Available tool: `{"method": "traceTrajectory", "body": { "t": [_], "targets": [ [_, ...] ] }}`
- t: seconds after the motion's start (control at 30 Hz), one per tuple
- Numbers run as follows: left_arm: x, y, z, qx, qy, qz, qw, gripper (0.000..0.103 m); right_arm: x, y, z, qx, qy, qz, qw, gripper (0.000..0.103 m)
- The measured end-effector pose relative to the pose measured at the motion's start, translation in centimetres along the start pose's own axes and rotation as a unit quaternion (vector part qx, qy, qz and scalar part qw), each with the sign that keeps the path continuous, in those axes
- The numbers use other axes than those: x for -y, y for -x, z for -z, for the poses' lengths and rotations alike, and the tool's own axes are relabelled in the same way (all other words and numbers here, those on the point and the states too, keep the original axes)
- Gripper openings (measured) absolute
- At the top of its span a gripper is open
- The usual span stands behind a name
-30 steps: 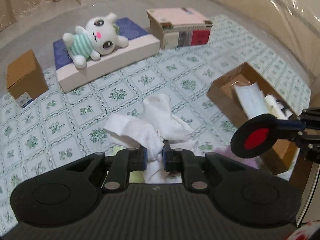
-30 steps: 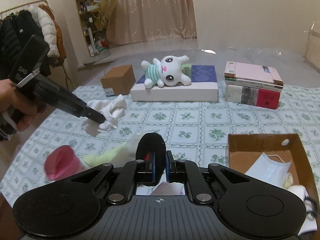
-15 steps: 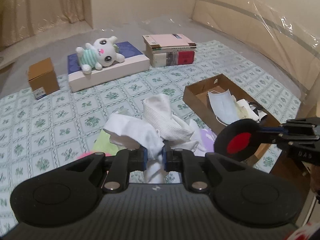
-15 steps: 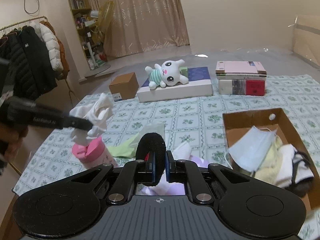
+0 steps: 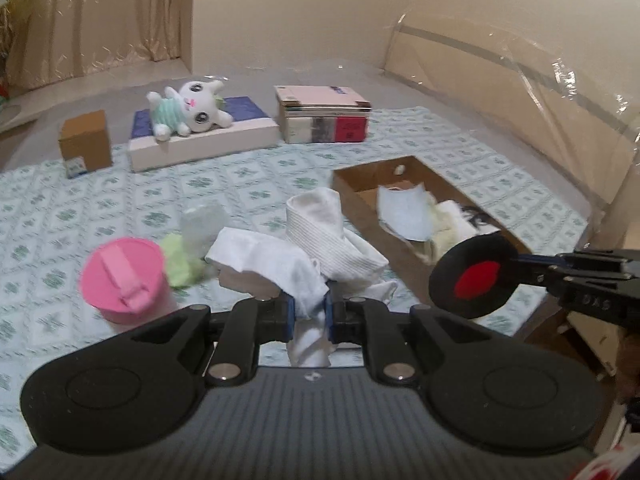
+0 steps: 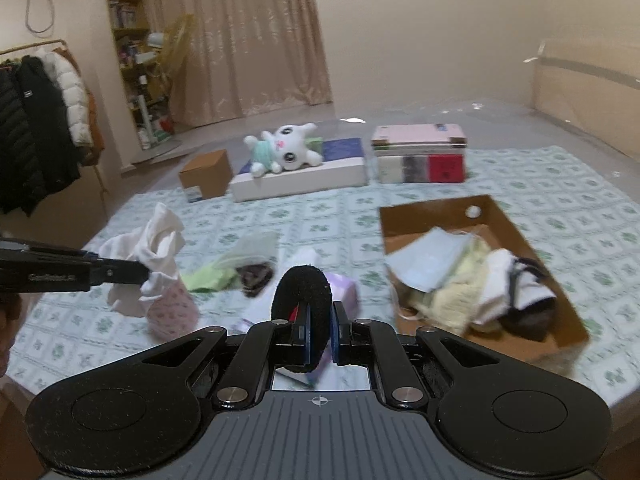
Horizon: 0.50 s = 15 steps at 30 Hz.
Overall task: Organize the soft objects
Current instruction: 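Carry the white cloth and black pad over the cardboard tray with both grippers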
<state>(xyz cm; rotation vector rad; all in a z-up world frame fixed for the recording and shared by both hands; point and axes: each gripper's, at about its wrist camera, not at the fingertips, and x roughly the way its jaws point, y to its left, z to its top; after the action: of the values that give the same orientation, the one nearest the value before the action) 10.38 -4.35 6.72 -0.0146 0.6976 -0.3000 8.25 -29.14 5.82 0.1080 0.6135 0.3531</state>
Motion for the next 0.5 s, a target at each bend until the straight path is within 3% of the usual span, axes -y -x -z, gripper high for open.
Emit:
{"method": "traceTrajectory", "body": {
  "t": [0.5],
  "targets": [
    [8.2, -4.3, 0.7, -0.027, -0.029, 0.069, 0.9968, 0.012, 7.2, 4.5, 2.3, 0.006, -0.052, 0.076, 0.996, 0.009]
  ]
}}
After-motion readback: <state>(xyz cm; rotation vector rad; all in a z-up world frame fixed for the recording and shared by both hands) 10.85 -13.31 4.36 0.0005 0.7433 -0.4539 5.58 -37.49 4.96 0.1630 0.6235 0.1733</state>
